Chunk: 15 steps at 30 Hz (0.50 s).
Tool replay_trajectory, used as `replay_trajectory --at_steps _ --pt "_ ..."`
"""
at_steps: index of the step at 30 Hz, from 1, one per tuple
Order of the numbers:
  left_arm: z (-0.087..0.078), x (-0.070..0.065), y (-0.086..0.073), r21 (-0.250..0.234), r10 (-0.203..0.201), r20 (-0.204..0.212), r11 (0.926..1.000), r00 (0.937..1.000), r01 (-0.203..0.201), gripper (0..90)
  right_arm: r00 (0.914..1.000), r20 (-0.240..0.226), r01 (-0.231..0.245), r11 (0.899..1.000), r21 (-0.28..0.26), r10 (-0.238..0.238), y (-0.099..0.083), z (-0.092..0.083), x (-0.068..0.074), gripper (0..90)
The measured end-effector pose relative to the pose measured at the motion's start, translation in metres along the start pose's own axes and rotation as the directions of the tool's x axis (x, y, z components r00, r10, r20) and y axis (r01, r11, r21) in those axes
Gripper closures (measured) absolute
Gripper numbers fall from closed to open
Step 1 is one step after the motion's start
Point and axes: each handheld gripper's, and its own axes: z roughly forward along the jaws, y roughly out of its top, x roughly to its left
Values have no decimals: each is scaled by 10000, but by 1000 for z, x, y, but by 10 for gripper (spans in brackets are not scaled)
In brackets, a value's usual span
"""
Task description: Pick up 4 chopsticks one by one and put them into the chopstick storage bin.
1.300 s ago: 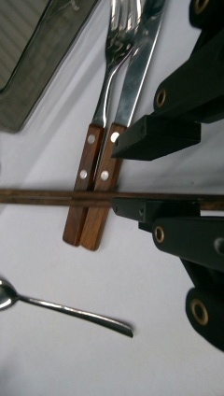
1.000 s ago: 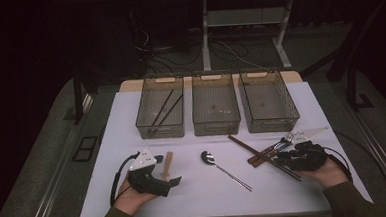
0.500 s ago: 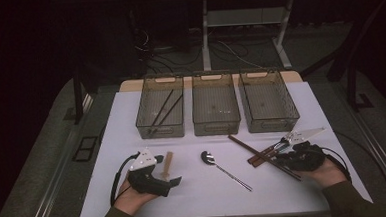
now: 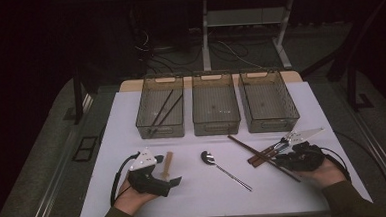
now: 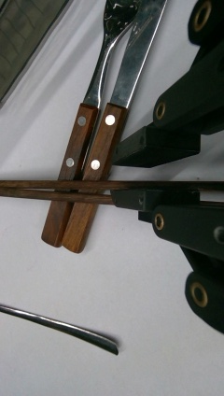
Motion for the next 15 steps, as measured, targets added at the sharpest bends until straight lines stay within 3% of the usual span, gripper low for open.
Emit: replay_trajectory --at_steps 15 --pt "1 0 0 -17 0 38 10000 10000 0 20 10000 -23 55 9994 342 -54 -3 5 -2 785"
